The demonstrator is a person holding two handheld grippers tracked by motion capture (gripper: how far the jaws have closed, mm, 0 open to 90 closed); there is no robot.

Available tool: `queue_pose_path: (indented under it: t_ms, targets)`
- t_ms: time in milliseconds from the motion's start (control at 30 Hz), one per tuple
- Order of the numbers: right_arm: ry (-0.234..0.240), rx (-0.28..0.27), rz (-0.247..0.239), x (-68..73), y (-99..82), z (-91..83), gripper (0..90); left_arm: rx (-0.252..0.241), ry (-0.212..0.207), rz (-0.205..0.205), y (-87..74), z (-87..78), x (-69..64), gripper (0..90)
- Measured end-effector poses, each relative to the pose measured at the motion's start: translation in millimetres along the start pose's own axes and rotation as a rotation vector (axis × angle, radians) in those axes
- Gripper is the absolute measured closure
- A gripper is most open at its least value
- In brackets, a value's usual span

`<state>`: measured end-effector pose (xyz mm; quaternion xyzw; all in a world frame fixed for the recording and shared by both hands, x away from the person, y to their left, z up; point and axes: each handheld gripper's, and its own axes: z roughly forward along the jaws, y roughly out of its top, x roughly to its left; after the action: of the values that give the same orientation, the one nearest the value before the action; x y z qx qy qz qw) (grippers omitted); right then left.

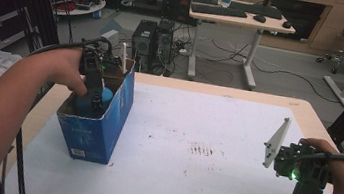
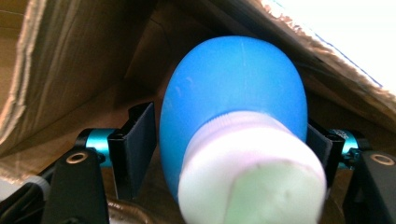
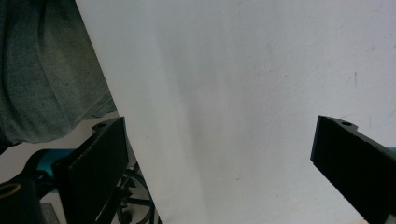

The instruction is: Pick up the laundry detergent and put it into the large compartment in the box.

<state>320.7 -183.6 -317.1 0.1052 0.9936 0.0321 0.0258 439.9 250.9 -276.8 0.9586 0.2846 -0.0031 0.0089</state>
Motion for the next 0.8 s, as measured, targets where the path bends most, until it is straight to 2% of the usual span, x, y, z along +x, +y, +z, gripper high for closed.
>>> queue_pose_path:
  t_ms: [300, 500, 800]
  targets:
    - [0.001, 0.001, -0.005, -0.7, 2.3, 0.6, 3.5, 0.000, 0.010, -0.015, -1.5, -13.7, -0.8, 26.3]
    - [0.000, -0.003, -0.004, -1.5, 3.5, -0.3, 3.5, -0.006, 0.000, 0.004, -2.3, -25.9, -4.5, 24.3]
    - [-0.001, -0.001, -0.017, -1.9, 4.1, -3.6, 3.5, -0.002, 0.029, 0.031, 3.1, -49.0, -15.1, 18.9]
